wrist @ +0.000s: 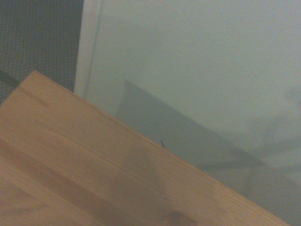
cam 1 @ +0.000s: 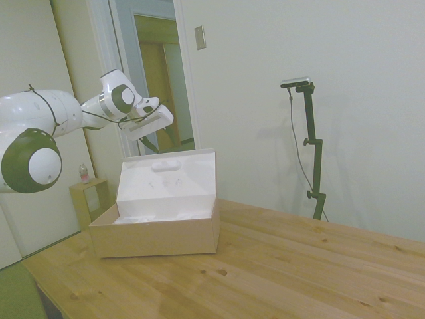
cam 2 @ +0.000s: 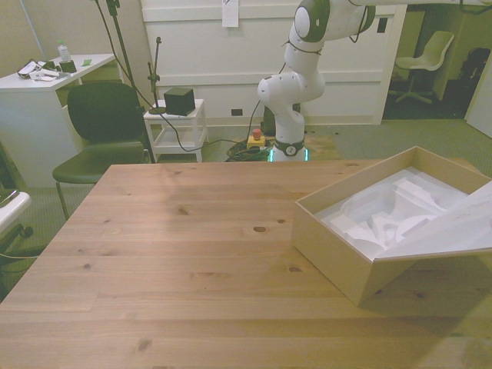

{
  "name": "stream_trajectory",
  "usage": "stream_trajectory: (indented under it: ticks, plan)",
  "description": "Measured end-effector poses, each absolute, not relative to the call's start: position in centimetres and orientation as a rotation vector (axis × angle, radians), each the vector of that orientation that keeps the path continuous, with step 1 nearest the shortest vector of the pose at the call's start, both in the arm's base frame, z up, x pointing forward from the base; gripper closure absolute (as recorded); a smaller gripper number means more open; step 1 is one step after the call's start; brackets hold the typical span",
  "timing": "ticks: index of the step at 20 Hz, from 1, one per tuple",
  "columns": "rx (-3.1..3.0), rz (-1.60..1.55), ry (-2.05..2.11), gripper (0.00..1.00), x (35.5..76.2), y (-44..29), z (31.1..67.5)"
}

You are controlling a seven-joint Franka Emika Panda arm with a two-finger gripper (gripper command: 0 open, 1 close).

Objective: Close the box

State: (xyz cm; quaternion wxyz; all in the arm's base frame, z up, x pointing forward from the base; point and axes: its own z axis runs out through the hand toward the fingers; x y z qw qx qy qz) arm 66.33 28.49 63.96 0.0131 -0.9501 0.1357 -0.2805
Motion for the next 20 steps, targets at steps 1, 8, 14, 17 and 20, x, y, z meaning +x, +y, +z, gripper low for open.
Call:
stream_trajectory:
  ticks: [1, 8, 14, 17, 20]
  plan:
    - [-2.96, -0.877, 0.415, 0.0, 66.1, 29.0, 64.5]
    - [-3.013, -0.837, 0.39, 0.0, 69.9, 29.2, 60.6]
    - [-3.084, -0.722, 0.436, 0.0, 71.0, 28.3, 58.3]
    - [-3.063, -0.558, 0.558, 0.0, 69.4, 26.0, 60.9]
    - [-3.025, -0.431, 0.75, 0.0, 67.8, 23.1, 63.5]
